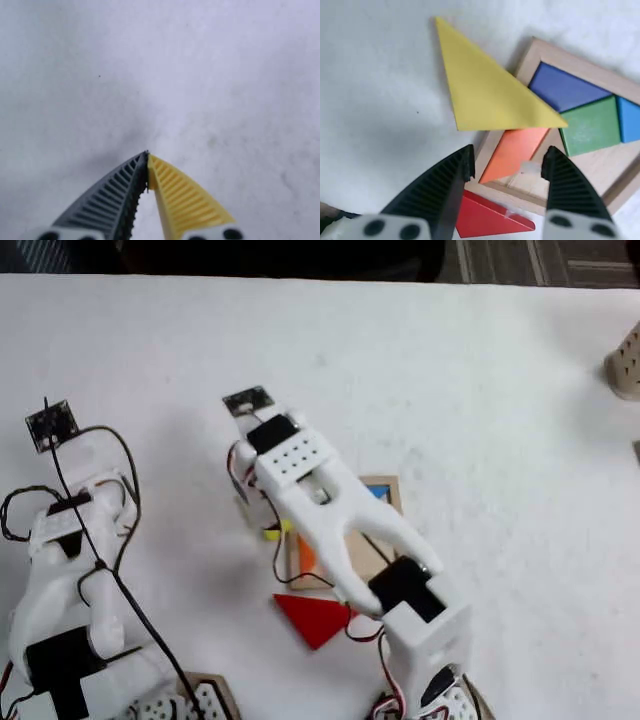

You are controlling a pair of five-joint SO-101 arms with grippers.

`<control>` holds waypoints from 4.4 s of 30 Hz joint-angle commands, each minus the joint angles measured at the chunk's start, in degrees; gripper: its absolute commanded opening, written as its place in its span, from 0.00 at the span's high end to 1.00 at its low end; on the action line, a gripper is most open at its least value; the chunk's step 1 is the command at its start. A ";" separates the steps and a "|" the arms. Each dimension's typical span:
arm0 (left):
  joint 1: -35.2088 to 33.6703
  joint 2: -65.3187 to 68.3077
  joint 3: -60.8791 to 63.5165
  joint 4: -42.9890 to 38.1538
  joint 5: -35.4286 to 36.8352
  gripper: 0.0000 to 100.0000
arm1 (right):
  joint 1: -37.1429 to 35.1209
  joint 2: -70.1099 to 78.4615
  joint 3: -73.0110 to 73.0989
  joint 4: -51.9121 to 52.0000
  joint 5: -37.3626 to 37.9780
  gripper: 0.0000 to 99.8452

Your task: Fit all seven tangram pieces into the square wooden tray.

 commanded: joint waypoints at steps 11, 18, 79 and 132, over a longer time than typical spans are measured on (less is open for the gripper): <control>-0.48 -0.13 -2.55 -2.29 -0.09 0.98 | -4.44 -8.31 2.46 2.86 25.67 0.75; -1.27 -0.13 -2.73 -2.29 0.09 0.98 | -3.56 -8.75 3.25 -0.84 32.62 0.69; -1.10 -0.04 -2.81 -2.37 0.09 0.98 | 9.19 0.22 -14.86 7.52 34.37 0.84; 56.84 -14.20 6.24 -1.05 10.73 0.98 | 56.75 -55.78 64.62 -27.74 29.54 0.98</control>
